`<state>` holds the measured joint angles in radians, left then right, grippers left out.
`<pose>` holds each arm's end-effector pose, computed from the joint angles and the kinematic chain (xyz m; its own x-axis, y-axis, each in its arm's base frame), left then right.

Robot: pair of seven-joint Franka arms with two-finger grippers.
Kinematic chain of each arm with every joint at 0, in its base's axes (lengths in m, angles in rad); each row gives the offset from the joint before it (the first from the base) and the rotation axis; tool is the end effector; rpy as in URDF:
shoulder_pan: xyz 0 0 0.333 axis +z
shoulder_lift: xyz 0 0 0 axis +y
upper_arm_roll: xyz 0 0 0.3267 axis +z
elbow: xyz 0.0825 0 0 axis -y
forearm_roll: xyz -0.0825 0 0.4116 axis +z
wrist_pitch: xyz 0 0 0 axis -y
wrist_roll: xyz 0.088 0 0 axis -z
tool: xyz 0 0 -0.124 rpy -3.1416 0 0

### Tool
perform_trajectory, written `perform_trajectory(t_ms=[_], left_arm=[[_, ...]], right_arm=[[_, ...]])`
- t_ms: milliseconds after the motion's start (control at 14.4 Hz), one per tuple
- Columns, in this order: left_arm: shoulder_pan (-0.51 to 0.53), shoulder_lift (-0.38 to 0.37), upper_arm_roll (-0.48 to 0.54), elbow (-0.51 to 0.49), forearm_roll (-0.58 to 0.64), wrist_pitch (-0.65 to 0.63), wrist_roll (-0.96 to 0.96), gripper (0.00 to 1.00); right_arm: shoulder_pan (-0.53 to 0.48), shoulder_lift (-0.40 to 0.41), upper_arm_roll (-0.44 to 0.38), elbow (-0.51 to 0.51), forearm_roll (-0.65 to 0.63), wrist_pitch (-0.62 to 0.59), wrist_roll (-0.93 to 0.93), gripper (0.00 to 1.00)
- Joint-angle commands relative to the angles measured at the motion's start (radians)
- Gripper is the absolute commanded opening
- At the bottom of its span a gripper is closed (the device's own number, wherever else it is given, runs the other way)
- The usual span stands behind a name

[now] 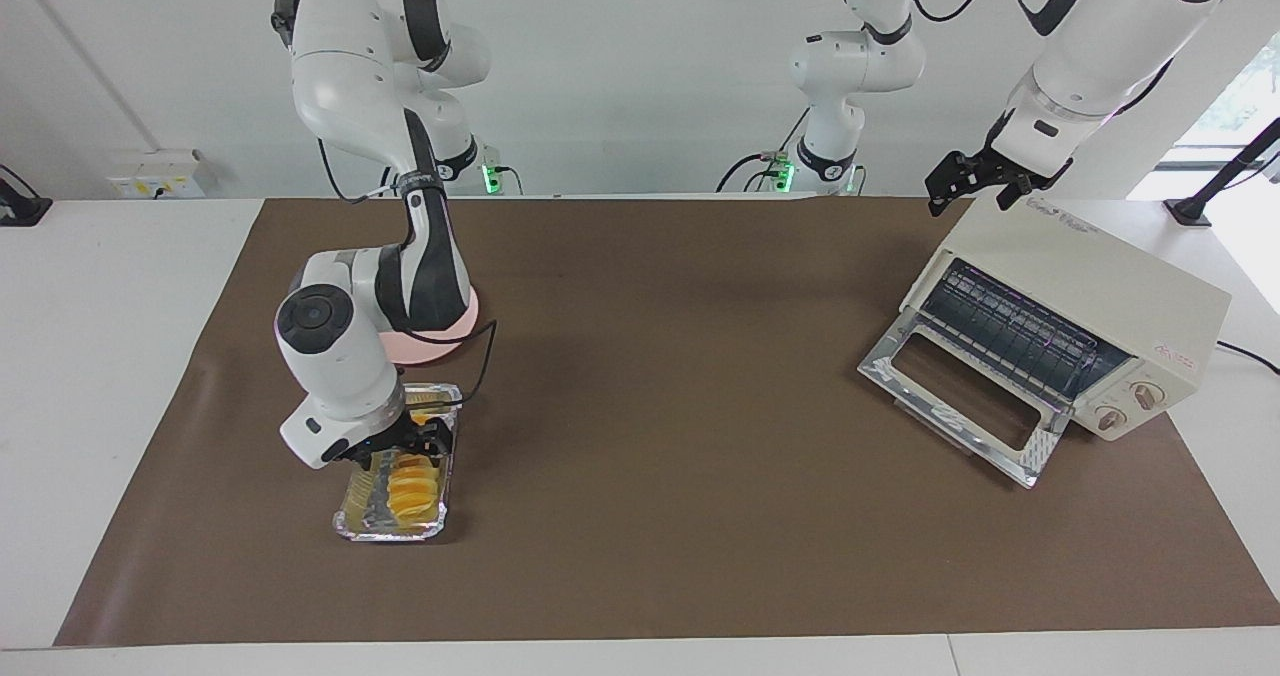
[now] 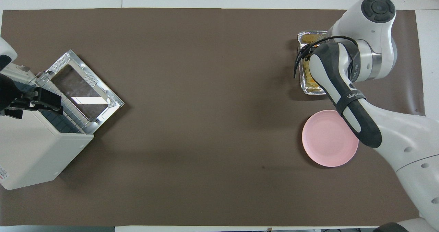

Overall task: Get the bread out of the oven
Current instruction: 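Grasp the orange bread slices in the tray with the right gripper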

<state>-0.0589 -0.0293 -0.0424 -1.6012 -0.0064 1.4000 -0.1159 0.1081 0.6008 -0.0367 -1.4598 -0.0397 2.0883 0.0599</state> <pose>0.5471 -0.0568 0.6068 0.9852 0.0152 -0.1705 0.0129 -0.9998 -0.0147 0.7442 0.0551 0.3138 0.9988 0.0382 0.0305 0.0365 -0.9979 0.0540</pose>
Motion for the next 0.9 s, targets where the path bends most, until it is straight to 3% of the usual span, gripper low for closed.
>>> perform_trajectory(t_ms=[0,347,417,486,556,834], left_arm=[[0.01,-0.017,-0.002,-0.01,-0.015,-0.003,-0.005,1.0],[0.01,-0.017,-0.002,-0.01,-0.015,-0.003,-0.005,1.0],[0.01,-0.017,-0.002,-0.01,-0.015,-0.003,-0.005,1.0],[0.01,-0.017,-0.002,-0.01,-0.015,-0.003,-0.005,1.0],[0.01,-0.017,-0.002,-0.01,-0.015,-0.003,-0.005,1.0],[0.01,-0.017,-0.002,-0.01,-0.015,-0.003,-0.005,1.0]], right_arm=[[-0.007,-0.006,0.009,-0.042,-0.025,0.051,0.02,1.0],[-0.008,-0.012,0.009,-0.157,-0.025,0.191,0.029,0.97],[-0.011,-0.012,0.009,-0.156,-0.025,0.188,0.029,0.87],[-0.014,-0.013,0.009,-0.152,-0.025,0.184,0.028,0.49],[-0.015,-0.013,0.009,-0.151,-0.025,0.177,0.028,0.0],[-0.025,-0.018,0.009,-0.133,-0.019,0.161,0.026,0.0]])
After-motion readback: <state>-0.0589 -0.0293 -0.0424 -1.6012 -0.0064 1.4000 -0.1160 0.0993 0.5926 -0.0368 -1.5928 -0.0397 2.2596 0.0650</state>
